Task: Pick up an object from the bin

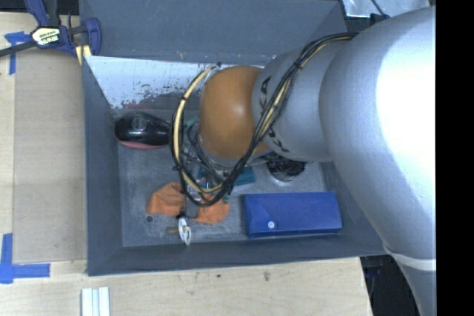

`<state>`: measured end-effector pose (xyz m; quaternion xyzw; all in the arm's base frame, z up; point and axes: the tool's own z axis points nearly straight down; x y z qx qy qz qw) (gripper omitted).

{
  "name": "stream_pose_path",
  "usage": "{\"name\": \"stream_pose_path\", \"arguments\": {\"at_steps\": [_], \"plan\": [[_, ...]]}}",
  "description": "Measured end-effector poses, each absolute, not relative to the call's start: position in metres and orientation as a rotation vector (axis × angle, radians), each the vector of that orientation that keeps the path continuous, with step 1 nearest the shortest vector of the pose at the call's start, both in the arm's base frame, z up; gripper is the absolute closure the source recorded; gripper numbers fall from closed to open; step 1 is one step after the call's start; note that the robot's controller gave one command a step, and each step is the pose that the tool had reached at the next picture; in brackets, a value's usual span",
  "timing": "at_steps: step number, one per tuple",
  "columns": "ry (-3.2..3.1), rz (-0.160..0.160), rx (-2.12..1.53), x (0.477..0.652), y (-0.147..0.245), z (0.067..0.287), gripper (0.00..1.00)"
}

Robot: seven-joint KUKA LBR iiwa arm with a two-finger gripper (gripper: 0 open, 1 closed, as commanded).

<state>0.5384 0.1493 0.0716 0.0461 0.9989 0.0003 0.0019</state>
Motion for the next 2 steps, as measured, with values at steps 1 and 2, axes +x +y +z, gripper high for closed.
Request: {"name": "stream_pose_path", "arguments": {"at_steps": [1,2], "plan": [[3.128,-0.001,0.307,0.5440,0.1564,0.0707,1.00],[3.127,-0.001,0.307,0.5440,0.1564,0.0707,1.00]]}}
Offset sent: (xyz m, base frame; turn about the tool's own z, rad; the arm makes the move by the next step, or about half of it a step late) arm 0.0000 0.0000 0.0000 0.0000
